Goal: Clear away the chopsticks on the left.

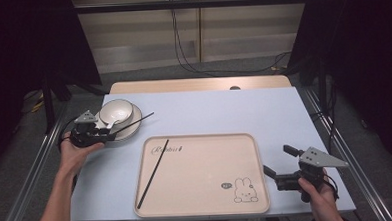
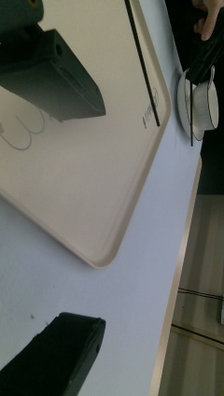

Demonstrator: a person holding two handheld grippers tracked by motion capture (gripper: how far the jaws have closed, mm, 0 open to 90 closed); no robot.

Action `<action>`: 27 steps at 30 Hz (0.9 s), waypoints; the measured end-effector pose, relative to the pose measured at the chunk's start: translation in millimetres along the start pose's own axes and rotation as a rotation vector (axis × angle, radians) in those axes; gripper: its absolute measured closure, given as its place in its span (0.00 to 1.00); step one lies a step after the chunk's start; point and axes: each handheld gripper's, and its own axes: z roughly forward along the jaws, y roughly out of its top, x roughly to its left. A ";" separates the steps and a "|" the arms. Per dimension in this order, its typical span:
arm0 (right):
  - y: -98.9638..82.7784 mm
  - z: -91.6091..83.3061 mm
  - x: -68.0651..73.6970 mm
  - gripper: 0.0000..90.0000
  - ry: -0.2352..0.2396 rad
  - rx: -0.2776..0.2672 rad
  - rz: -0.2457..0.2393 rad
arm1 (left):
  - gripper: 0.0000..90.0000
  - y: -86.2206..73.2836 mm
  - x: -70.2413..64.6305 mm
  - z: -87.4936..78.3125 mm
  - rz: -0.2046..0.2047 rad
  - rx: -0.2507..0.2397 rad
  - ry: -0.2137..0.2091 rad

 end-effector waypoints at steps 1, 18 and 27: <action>-0.1 0.2 -0.4 0.01 -0.001 0.001 0.001 | 0.70 -0.1 0.2 0.9 0.000 0.003 0.009; -0.2 0.2 -0.8 0.01 -0.009 -0.001 0.000 | 0.94 6.6 -6.1 9.4 0.048 0.055 -0.034; -0.1 0.0 -0.2 0.01 -0.006 0.002 0.000 | 0.95 9.3 -8.1 6.0 0.026 0.054 -0.047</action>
